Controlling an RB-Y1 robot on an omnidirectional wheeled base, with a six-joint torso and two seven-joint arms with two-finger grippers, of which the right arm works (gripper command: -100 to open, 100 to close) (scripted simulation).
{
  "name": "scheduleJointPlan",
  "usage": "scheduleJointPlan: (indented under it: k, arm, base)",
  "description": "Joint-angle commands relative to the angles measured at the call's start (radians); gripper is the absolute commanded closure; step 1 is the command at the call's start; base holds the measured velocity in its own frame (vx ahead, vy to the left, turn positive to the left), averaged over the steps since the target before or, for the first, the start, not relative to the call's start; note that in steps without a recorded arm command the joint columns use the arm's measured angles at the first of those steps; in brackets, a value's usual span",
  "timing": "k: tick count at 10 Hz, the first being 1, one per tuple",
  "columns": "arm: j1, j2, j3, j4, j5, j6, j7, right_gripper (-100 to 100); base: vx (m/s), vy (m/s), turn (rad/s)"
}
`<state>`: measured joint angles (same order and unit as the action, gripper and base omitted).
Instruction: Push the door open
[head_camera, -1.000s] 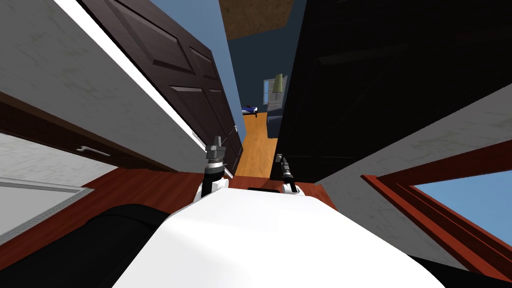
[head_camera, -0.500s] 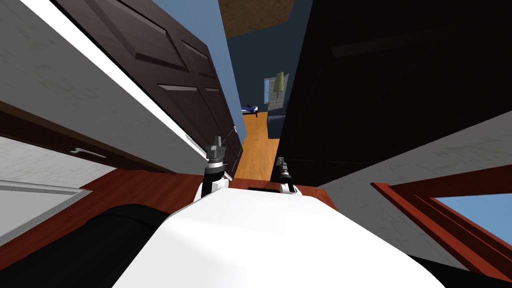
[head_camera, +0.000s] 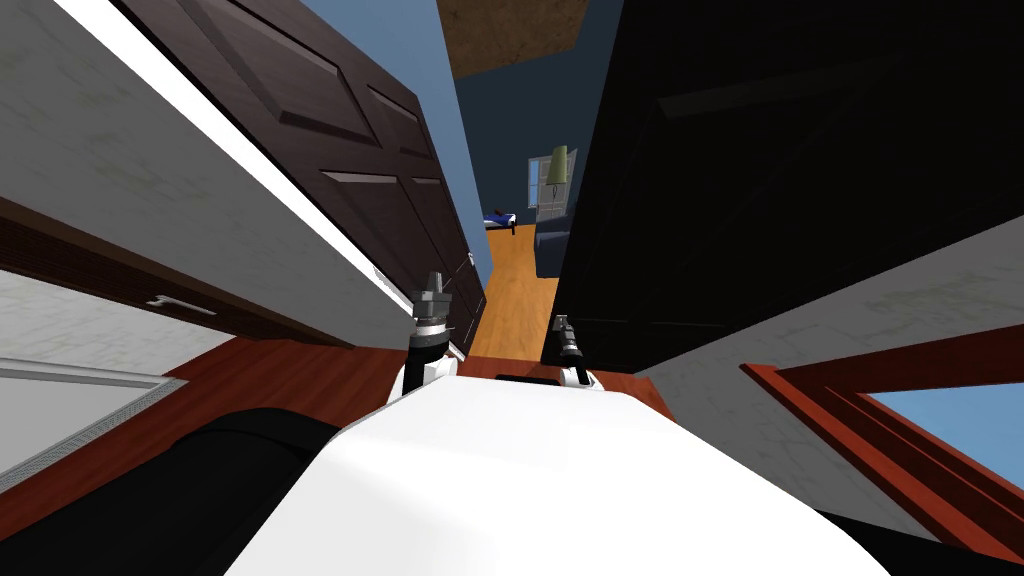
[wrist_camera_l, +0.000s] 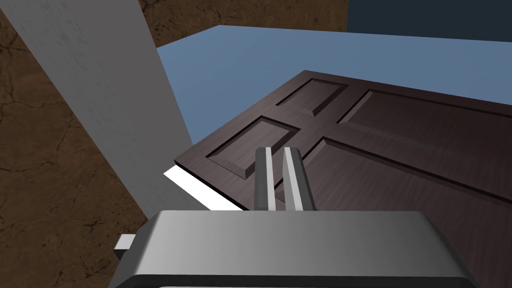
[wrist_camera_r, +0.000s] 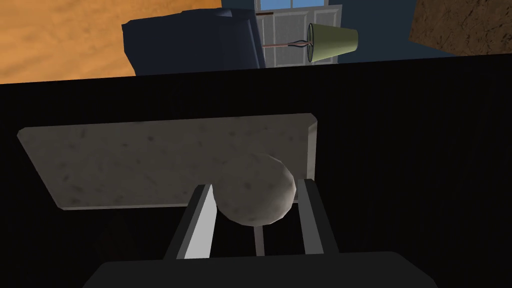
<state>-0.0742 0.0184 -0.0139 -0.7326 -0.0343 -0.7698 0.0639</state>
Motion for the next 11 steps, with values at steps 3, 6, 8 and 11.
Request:
scheduleJointPlan:
  k: [3,6,8,11]
  arm:
    - [-0.001,-0.024,-0.018,0.001,-0.009,0.000,0.004,100]
    - [-0.002,-0.039,-0.033,0.001,-0.017,0.000,0.008,100]
    - [-0.003,-0.050,-0.046,0.004,-0.024,0.000,0.011,100]
    - [-0.004,-0.065,-0.066,0.003,-0.035,0.000,0.016,100]
  base:
    - [0.124,0.031,-0.022]
    - [0.161,0.043,-0.022]
    - [0.147,0.032,-0.034]
    - [0.118,0.006,-0.065]
